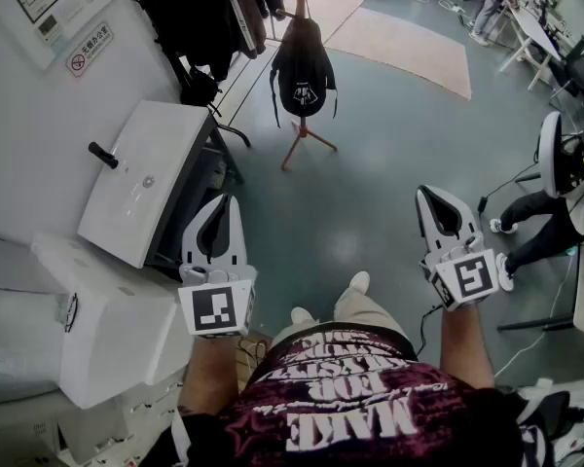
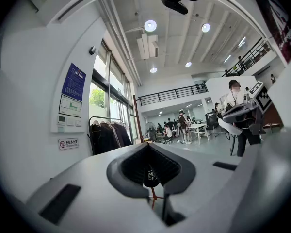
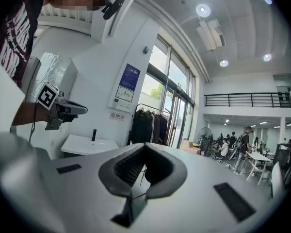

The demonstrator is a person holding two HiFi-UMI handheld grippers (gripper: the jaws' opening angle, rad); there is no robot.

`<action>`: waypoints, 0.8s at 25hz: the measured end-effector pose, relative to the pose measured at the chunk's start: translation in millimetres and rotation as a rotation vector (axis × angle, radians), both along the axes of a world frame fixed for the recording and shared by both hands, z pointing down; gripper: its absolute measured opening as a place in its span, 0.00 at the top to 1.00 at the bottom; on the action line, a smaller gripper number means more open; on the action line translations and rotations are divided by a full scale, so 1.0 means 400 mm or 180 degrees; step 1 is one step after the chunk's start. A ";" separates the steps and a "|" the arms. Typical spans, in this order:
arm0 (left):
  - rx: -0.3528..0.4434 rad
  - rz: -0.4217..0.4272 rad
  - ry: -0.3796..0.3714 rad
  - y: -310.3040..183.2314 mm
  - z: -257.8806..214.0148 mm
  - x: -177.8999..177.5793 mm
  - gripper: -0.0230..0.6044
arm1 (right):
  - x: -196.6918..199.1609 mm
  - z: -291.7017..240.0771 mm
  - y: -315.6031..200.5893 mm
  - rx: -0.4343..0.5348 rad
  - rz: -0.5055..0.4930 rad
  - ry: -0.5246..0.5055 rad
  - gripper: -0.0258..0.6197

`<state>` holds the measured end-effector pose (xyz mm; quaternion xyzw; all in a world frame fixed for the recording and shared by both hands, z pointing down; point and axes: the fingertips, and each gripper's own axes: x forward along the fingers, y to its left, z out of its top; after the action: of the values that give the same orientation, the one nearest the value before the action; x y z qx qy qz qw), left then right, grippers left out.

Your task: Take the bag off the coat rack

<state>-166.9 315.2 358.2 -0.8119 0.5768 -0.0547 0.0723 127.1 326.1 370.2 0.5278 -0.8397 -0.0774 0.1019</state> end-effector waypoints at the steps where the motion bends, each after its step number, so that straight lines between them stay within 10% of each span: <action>1: 0.0012 0.0002 0.0012 0.005 -0.003 0.001 0.95 | -0.004 0.002 0.003 -0.0003 -0.0015 0.0016 0.96; 11: -0.0033 -0.0178 0.0077 -0.015 0.028 -0.006 0.95 | -0.010 0.042 0.002 -0.0136 -0.0056 -0.0038 0.95; 20: 0.0062 -0.0326 0.0267 -0.126 0.020 -0.020 0.95 | 0.026 0.083 -0.125 -0.0217 -0.0125 -0.0398 0.68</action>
<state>-174.7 265.0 366.4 -0.7821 0.6206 -0.0186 0.0531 137.4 276.2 403.3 0.5113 -0.8567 -0.0177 0.0657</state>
